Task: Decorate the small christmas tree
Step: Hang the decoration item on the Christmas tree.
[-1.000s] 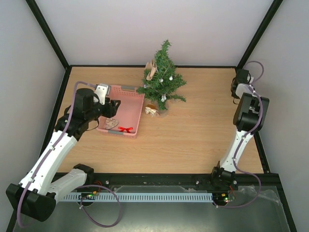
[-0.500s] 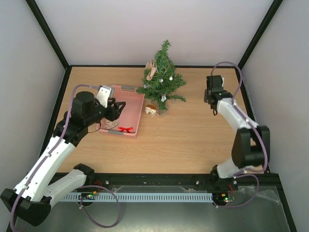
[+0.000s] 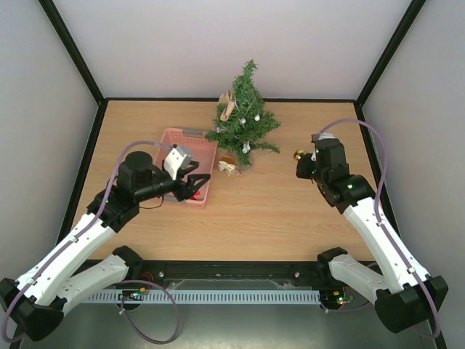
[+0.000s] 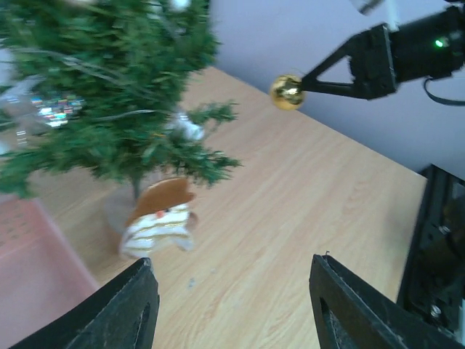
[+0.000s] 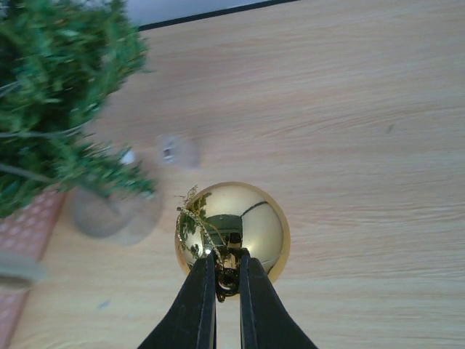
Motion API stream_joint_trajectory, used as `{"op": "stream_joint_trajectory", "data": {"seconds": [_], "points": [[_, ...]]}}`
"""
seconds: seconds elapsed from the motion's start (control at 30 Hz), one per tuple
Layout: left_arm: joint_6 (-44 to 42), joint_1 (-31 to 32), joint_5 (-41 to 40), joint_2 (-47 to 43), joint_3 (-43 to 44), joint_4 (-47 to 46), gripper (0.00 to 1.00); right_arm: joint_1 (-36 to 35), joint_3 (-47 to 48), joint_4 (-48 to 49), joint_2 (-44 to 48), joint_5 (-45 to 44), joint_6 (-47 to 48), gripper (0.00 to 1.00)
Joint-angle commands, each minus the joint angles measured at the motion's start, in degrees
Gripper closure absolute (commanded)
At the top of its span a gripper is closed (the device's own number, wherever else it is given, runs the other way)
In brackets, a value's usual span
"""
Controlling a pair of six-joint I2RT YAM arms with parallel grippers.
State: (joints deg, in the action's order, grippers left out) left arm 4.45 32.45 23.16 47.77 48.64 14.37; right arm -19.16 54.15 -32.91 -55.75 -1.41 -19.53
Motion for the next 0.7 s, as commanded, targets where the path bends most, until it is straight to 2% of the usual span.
{"op": "stream_joint_trajectory", "data": {"seconds": [0.0,0.07,0.17,0.3,0.4,0.53,0.67], "points": [[-4.9,4.9,0.2,-0.8,-1.7,-7.2,0.41,-1.8,0.2,-4.3,3.4,11.1,-5.6,0.98],[-7.4,6.5,-1.0,0.2,-1.8,-7.5,0.41,-3.8,0.3,-4.2,4.5,14.3,-7.6,0.98],[-13.6,7.4,1.5,1.7,-2.9,-7.8,0.41,-7.9,0.2,-2.1,5.7,17.8,-9.6,0.98],[-17.8,7.8,2.6,1.7,-5.1,-11.2,0.38,-14.8,0.5,1.0,2.6,23.5,-11.9,0.98],[-21.7,7.9,4.4,1.5,-5.8,-12.0,0.34,-21.0,1.2,3.5,1.1,24.8,-13.2,0.98],[-28.3,8.0,6.4,0.7,-6.9,-10.7,0.22,-26.4,1.1,8.1,1.4,27.0,-15.1,0.98],[-31.0,8.0,7.6,1.1,-6.2,-10.0,0.17,-28.7,0.1,11.9,1.8,29.7,-15.5,0.98]]}}
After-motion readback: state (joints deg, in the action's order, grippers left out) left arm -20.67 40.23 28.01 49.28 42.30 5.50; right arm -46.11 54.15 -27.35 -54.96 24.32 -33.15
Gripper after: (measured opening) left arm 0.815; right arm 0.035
